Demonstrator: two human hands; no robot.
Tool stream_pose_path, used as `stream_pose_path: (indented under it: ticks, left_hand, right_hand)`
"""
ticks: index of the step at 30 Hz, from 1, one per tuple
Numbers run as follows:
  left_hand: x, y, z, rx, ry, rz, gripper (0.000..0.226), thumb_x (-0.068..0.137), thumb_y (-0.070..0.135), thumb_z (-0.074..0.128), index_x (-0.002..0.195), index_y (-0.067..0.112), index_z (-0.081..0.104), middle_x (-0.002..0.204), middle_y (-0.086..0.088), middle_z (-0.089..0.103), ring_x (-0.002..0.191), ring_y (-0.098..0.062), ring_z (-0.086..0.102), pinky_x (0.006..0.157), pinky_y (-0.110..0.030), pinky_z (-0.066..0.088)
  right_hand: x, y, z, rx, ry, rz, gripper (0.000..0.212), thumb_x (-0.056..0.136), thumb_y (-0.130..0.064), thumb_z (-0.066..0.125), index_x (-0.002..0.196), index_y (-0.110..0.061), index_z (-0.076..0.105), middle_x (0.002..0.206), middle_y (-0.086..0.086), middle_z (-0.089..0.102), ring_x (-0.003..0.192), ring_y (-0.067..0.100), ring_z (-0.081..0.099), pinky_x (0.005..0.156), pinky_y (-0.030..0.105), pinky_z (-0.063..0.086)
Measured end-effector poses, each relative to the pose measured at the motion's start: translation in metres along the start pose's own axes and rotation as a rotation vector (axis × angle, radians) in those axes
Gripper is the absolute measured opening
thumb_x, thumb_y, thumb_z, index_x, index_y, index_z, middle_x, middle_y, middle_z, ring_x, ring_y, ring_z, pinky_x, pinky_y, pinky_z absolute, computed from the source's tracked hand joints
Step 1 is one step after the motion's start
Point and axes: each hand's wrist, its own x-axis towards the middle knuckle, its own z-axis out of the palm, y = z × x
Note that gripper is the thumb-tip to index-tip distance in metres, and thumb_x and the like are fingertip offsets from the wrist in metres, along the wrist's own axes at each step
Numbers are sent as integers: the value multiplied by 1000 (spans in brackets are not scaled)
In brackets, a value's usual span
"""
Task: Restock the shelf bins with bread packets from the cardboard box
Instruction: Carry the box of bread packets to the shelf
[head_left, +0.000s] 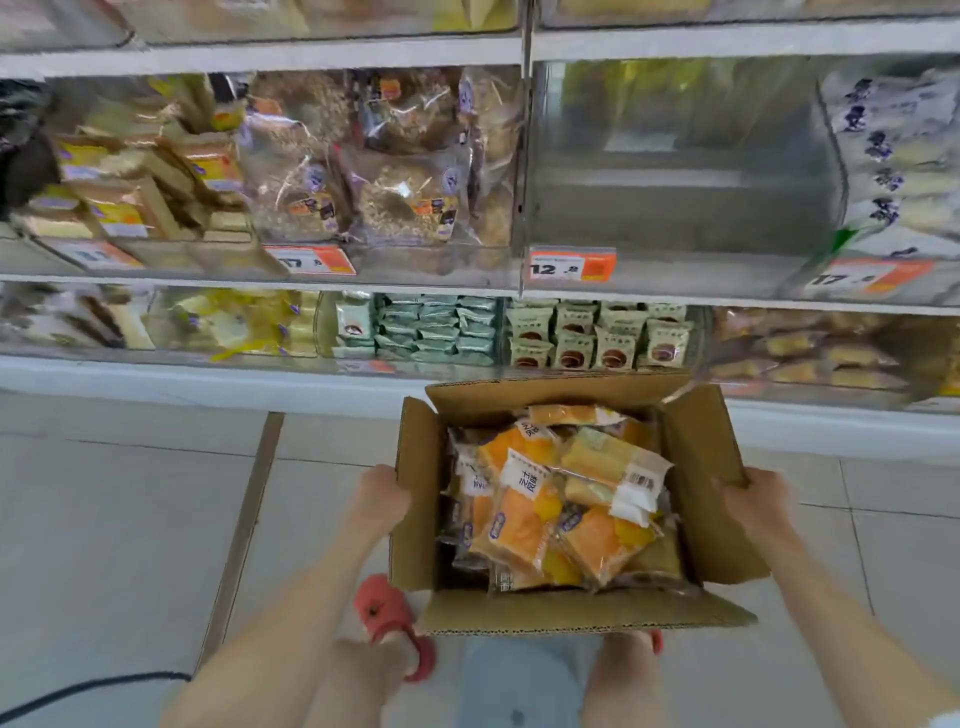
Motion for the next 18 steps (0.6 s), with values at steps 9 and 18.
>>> stream_pose_path:
  ticks: [9,18]
  left_hand:
    - [117,-43,68,2,-9,-45,12,89,3,48,92,5,60,89,-11,60,80,-26,58,66,-31,48]
    - [217,-73,145,-6,21,-54,14,91,3,47,85,7,58,82,-10,58,74,-23,55,60,-29,42]
  right_hand:
    - [53,46,120,97,28,161,25,86,-5,63,106,12,63,97,24,65,76,27,52,70,36,44]
    - [116,100,227,164,65,181,11,87,-4,61,92,5,64,74,12,58,65,25,51,63,31,39]
